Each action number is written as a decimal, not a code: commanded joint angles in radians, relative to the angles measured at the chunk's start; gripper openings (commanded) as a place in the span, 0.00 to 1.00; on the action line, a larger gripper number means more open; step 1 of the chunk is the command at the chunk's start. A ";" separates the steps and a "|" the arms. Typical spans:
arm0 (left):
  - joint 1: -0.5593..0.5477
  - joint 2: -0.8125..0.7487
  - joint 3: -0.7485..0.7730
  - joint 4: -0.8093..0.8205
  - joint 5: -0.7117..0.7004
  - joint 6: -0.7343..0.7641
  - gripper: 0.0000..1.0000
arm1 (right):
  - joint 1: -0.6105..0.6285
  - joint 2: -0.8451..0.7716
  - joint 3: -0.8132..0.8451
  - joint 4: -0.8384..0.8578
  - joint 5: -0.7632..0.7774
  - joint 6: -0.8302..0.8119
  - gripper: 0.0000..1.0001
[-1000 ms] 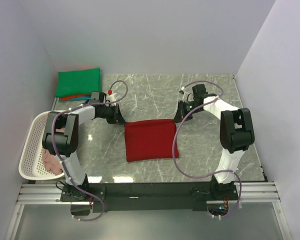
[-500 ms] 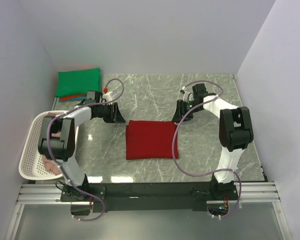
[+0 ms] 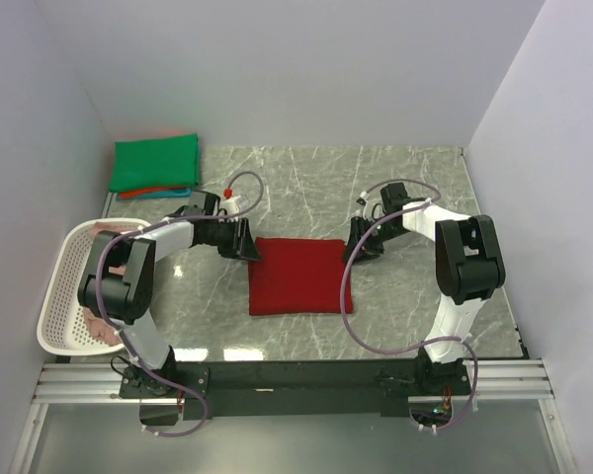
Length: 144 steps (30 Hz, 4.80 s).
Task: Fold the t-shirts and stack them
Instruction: Fold the tshirt, then neatly place the folded tshirt to the corner
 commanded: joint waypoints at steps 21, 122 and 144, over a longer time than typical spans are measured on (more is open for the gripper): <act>-0.026 -0.007 0.040 -0.031 -0.103 0.022 0.01 | 0.011 -0.011 0.012 0.052 0.075 -0.012 0.00; -0.055 0.390 0.219 0.561 0.116 -0.562 0.17 | 0.028 0.292 0.248 0.266 -0.180 0.382 0.12; 0.210 -0.133 0.196 0.096 0.110 -0.081 0.73 | 0.026 0.048 0.420 0.004 0.081 0.117 0.53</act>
